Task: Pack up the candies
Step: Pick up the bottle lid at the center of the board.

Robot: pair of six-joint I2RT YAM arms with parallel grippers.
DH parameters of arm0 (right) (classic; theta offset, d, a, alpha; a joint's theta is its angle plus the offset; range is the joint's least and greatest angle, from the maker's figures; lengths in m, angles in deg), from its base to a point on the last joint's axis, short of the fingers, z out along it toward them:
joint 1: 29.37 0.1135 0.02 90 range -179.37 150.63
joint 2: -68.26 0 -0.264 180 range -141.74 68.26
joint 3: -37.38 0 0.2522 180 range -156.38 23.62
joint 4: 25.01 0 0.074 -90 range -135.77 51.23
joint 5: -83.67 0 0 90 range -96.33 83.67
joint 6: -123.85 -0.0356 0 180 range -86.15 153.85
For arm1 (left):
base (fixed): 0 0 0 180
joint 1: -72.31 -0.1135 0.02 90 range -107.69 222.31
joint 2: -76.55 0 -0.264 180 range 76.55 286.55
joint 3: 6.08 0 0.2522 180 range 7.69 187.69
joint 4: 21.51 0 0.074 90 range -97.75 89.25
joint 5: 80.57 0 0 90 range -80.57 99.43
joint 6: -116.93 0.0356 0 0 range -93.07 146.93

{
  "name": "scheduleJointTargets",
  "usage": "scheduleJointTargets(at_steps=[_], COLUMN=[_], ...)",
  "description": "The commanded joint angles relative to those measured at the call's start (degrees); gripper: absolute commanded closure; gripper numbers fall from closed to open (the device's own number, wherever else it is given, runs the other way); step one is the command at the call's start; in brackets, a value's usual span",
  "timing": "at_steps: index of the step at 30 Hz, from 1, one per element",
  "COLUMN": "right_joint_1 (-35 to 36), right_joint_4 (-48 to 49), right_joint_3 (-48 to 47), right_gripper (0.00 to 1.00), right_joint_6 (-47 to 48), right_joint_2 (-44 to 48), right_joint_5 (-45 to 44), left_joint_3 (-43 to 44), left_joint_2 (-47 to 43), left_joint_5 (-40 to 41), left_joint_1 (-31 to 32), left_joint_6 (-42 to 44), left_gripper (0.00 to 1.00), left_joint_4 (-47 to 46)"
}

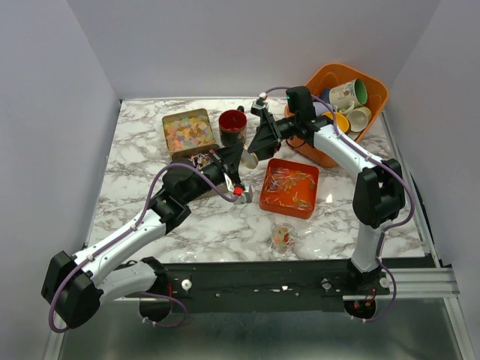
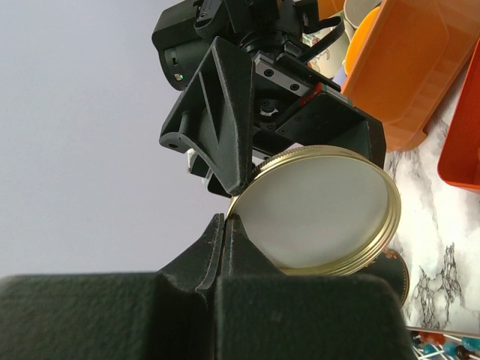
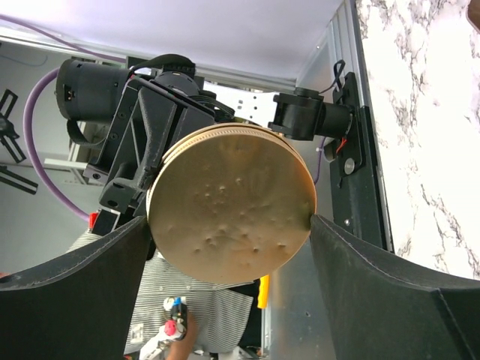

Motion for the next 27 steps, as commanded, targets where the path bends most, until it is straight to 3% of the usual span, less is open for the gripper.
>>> scheduleJointTargets(at_steps=[1, 10, 17, 19, 21, 23, 26, 27], right_joint_1=[0.7, 0.7, 0.6, 0.4, 0.2, 0.1, 0.0, 0.1], right_joint_4=[1.4, 2.3, 4.9, 6.6, 7.3, 8.0, 8.8, 8.7], right_joint_3=[0.5, 0.4, 1.1, 1.1, 1.0, 1.4, 2.3, 2.7], right_gripper=[0.07, 0.07, 0.22, 0.26, 0.26, 0.21, 0.00, 0.00], right_joint_6=[-2.8, -3.9, -5.6, -5.9, -6.2, -7.4, -8.6, -8.8], right_joint_2=[0.5, 0.4, 0.0, 0.5, 0.5, 0.5, 0.7, 0.7], right_joint_5=[16.3, 16.3, 16.3, 16.3, 16.3, 16.3, 16.3, 16.3], left_joint_3=[-0.1, -0.6, -0.6, -0.9, -0.8, -0.8, -1.4, -1.5], left_joint_2=[0.2, -0.6, 0.0, -0.4, -0.7, -1.1, -1.6, -1.6], left_joint_5=[0.2, 0.2, 1.7, 2.6, 3.1, 2.9, 2.2, 2.5], left_joint_1=[1.0, 1.6, 2.1, 2.1, 2.1, 2.1, 2.3, 2.5], left_joint_6=[-0.6, -1.3, -0.1, -0.2, -0.9, -1.1, -0.6, -0.1], left_gripper=[1.00, 1.00, 1.00, 0.90, 1.00, 1.00, 1.00, 1.00], left_joint_4=[-4.5, -4.1, -4.8, -5.2, -4.4, -4.1, -5.3, -5.4])
